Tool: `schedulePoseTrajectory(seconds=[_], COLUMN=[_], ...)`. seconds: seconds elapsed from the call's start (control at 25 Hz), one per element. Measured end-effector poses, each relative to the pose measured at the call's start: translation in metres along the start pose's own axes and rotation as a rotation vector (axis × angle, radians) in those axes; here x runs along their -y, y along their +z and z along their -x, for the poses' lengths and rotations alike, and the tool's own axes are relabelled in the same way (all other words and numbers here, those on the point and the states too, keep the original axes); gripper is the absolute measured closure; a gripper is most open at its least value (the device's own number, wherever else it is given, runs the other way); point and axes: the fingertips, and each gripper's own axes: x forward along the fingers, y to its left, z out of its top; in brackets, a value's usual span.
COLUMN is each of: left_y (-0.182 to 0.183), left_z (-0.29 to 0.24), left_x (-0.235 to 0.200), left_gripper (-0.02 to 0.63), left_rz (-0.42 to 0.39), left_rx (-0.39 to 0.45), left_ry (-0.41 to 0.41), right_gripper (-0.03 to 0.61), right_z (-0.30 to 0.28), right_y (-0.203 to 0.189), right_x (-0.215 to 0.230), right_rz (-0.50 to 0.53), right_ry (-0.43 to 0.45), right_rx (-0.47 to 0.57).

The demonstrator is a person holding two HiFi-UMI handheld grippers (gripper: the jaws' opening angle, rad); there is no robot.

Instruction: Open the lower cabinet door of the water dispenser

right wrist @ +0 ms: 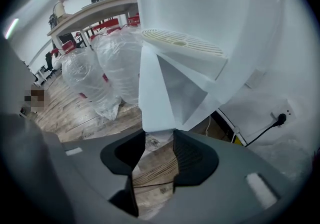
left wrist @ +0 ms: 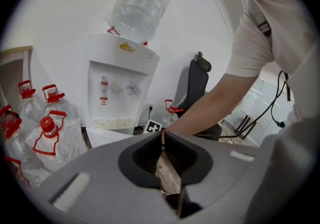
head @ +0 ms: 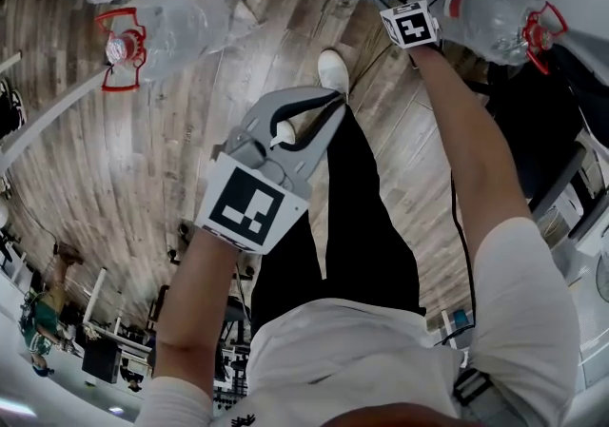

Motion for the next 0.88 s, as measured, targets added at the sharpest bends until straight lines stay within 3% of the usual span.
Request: schedulePoseTrajectory(seconds=[0.52,0.88], left_y=[-0.009,-0.030], left_z=[0.048,0.088], left_x=[-0.008,-0.013], left_gripper=[0.555,0.555], left_rz=[0.029,0.065], left_rx=[0.053,0.074], left_ry=[0.070,0.135], right_gripper=[0.414,0.430], right_z=[-0.003,-0.009], right_y=[-0.011,0.004], right_x=[-0.066,-0.115], right_rz=[0.026,0.041], right_ry=[0.049,0.084], right_rx=[-0.077,-0.085])
